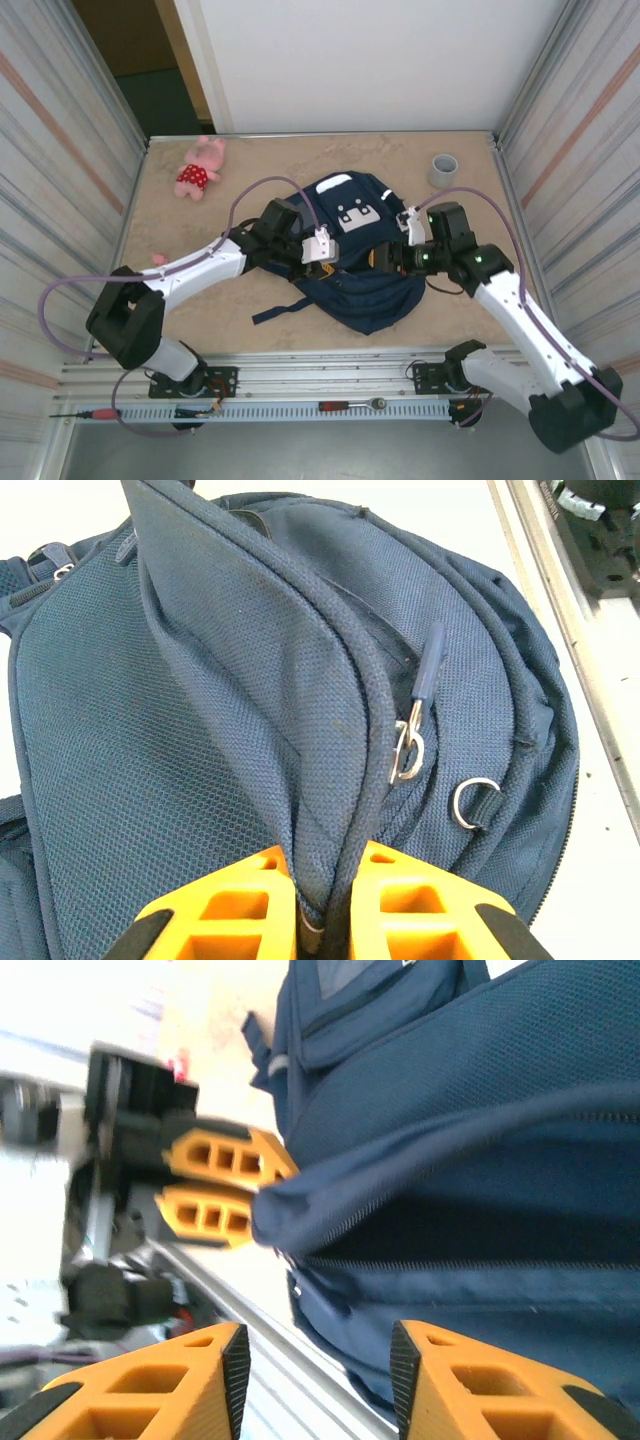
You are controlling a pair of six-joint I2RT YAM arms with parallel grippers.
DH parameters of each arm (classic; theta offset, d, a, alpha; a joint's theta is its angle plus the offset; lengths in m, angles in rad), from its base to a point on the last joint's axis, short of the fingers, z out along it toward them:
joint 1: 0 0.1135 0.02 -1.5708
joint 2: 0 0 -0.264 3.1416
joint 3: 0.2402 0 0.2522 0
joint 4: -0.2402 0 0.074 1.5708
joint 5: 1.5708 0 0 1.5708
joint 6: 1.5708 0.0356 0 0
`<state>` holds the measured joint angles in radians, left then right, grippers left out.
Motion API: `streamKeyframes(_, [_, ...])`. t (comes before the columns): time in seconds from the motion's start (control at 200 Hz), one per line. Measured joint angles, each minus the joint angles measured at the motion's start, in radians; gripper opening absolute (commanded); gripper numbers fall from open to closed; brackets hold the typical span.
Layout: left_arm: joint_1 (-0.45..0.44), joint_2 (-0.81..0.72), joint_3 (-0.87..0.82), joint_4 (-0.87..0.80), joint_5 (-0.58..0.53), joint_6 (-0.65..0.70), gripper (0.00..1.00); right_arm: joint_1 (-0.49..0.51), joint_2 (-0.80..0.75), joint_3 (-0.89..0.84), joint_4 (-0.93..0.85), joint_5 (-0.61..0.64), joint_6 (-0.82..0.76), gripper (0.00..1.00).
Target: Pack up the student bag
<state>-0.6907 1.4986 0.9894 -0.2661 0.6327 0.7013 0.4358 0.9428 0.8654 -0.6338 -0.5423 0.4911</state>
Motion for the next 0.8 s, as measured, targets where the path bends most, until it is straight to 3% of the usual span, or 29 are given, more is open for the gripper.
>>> streamKeyframes(0.19, [0.010, 0.028, 0.039, -0.048, 0.039, -0.016, 0.00, 0.167, -0.035, -0.004, -0.019, 0.130, -0.062, 0.40])
streamKeyframes(0.556, [0.018, 0.049, 0.069, -0.080, 0.076, -0.022, 0.01, 0.197, 0.157, -0.005, 0.044, 0.133, -0.054, 0.46])
streamKeyframes(0.646, [0.018, 0.050, 0.069, -0.082, 0.082, -0.022, 0.01, 0.207, 0.185, -0.005, 0.072, 0.113, -0.054, 0.43])
streamKeyframes(0.802, [0.018, 0.050, 0.069, -0.084, 0.082, -0.026, 0.01, 0.230, 0.224, -0.003, 0.090, 0.099, -0.056, 0.29])
